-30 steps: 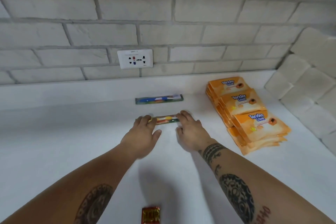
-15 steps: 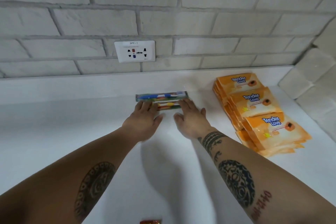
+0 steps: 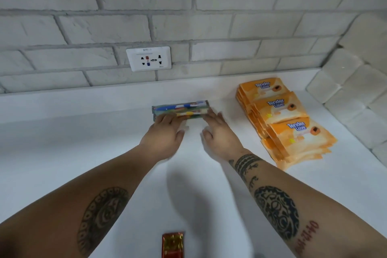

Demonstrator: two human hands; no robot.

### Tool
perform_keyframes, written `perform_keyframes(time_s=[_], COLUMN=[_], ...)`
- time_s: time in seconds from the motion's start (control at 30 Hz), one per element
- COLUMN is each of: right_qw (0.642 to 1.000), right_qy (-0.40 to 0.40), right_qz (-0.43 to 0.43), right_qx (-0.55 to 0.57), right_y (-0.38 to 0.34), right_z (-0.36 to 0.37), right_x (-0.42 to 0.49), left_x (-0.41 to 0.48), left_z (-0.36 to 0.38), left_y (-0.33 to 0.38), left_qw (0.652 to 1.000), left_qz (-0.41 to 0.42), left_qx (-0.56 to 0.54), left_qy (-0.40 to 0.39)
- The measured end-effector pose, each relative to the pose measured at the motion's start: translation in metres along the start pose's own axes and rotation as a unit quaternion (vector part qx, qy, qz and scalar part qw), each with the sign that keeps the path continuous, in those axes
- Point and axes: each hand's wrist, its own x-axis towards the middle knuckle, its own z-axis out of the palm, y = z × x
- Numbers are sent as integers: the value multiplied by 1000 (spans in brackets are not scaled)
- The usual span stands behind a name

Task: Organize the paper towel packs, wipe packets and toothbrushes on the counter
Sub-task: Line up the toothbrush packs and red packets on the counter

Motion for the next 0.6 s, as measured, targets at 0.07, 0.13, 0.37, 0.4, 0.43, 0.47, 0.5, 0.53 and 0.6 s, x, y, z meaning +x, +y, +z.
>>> perform_keyframes(time_s=[0.07,0.13,0.37,0.4,0.43,0.47,0.5,0.53,0.6], right_qw=[1000,998,978,974,969,962,954,946,936], right_qy=[-14,-36,-159,-182,-208,-235,-262,-285,-319], right_qz=[19,42,126,127,129,135,145,152,144], right_qx=[4,7,47,46,39,29,18,13,-27], right_y=[0,0,-29,-34,-41,-47,-52,-58,-67], right_z=[-6,-15,-54,-58,-61,-63,-65,-65,-61], right_x=[-21,-46,-158,-173,-190,-206,-221,-236,-259], left_x=[-13,-30,-96,-105,-116,-127,-137,-147,-161], left_z=[2,7,16,16,14,12,10,10,12], left_y=[7,16,51,58,65,71,76,79,82], left_qw=[998,994,990,988,987,985,983,981,980], left_qz=[17,32,74,80,89,99,106,113,112], left_qx=[-3,4,5,-4,-14,-21,-23,-21,-16], left_qy=[-54,-107,-124,-129,-134,-138,-146,-153,-162])
